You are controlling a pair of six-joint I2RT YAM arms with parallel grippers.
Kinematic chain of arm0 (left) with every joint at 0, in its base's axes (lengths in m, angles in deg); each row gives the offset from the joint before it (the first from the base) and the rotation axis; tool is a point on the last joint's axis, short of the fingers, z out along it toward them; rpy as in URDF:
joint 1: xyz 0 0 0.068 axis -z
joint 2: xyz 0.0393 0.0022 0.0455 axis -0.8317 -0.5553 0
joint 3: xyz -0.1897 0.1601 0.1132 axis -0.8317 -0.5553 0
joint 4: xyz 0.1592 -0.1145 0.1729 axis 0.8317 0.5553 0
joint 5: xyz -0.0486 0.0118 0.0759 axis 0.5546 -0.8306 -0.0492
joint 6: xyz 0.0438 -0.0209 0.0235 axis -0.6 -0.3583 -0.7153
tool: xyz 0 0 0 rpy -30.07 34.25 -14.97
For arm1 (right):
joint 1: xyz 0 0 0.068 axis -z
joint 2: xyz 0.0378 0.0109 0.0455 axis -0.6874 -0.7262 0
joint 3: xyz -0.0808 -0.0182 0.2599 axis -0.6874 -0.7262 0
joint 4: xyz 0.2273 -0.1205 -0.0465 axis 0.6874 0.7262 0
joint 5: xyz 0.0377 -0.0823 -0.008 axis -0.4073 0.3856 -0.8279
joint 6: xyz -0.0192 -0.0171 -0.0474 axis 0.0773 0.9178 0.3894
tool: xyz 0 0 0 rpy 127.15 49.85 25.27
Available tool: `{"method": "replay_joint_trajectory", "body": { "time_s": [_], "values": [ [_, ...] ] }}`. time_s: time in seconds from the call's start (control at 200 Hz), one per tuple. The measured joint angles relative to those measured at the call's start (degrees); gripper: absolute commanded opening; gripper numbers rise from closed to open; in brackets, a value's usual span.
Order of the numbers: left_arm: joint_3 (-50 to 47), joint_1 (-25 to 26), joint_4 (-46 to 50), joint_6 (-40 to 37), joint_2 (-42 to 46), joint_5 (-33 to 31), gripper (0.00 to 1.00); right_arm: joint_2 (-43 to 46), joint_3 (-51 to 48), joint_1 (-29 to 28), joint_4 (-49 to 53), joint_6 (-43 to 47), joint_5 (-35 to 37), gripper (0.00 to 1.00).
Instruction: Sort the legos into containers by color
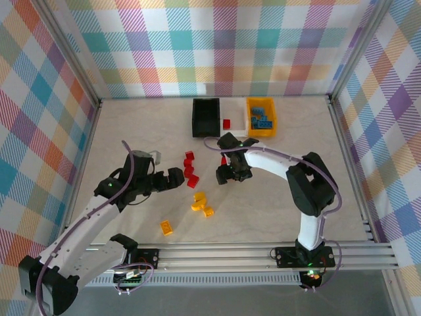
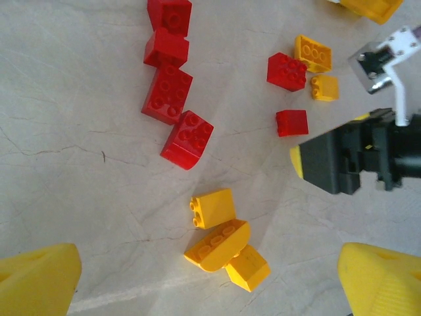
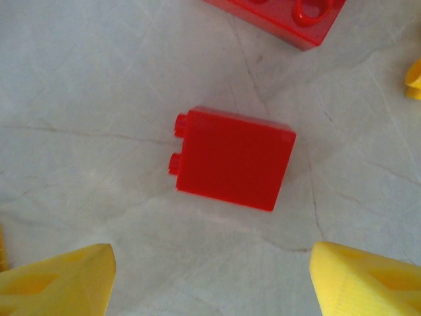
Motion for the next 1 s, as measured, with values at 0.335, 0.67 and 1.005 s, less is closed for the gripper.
{"method": "replay_joint_trajectory", "body": {
  "time_s": [0.335,0.67,1.005],
  "values": [
    [-0.5,0.0,1.6,-0.1,1.0,-0.5,1.0,-7.6,6.5,0.0,0.2,-0.4,1.9,0.72],
    [-0.5,-0.1,2.0,-0.1,1.2,-0.8,1.0,-9.2,8.5,0.2,1.8,-0.6,3.4,0.55],
    [-0.5,-0.5,2.0,-0.1,0.1,-0.7,1.0,-9.0,8.4,0.2,1.9,-0.6,4.5,0.5]
  ]
}}
